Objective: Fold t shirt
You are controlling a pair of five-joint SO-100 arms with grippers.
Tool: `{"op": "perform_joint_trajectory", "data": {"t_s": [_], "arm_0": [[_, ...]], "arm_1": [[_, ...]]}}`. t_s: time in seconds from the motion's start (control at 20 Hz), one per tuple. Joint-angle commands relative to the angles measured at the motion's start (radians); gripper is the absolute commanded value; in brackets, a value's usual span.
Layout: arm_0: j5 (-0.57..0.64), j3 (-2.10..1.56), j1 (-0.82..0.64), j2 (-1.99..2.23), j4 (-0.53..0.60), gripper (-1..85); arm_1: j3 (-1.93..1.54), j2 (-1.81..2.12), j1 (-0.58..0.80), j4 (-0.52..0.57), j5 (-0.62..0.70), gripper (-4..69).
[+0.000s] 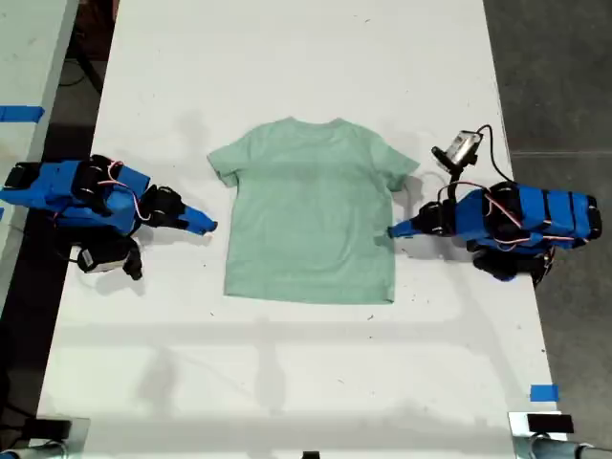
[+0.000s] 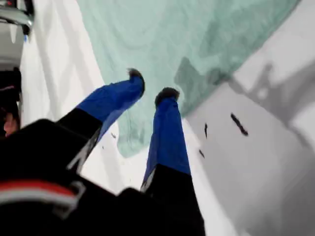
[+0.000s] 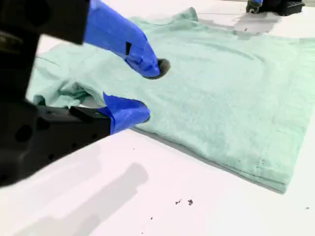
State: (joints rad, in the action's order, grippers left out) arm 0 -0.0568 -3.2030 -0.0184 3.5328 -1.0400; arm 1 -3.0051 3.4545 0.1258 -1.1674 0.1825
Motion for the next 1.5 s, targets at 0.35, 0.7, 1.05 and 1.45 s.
{"op": "perform_joint_trajectory", "data": {"t_s": [0.35,0.7,1.05,1.45], "arm_0": [[0.003,-0.018,-0.086,0.005,0.017,15.2],[0.009,-0.020,-0.069,0.005,0.020,14.5],[0.009,-0.020,-0.058,0.005,0.020,13.7],[0.009,-0.020,-0.064,0.005,0.020,14.8]], "arm_1": [[1.348,-1.313,0.649,-0.574,0.321,34.5],[0.951,-1.436,0.822,-0.149,0.390,29.3],[0.739,-1.555,0.778,0.235,0.330,20.3],[0.799,-1.623,0.782,0.284,0.339,17.4]]}}
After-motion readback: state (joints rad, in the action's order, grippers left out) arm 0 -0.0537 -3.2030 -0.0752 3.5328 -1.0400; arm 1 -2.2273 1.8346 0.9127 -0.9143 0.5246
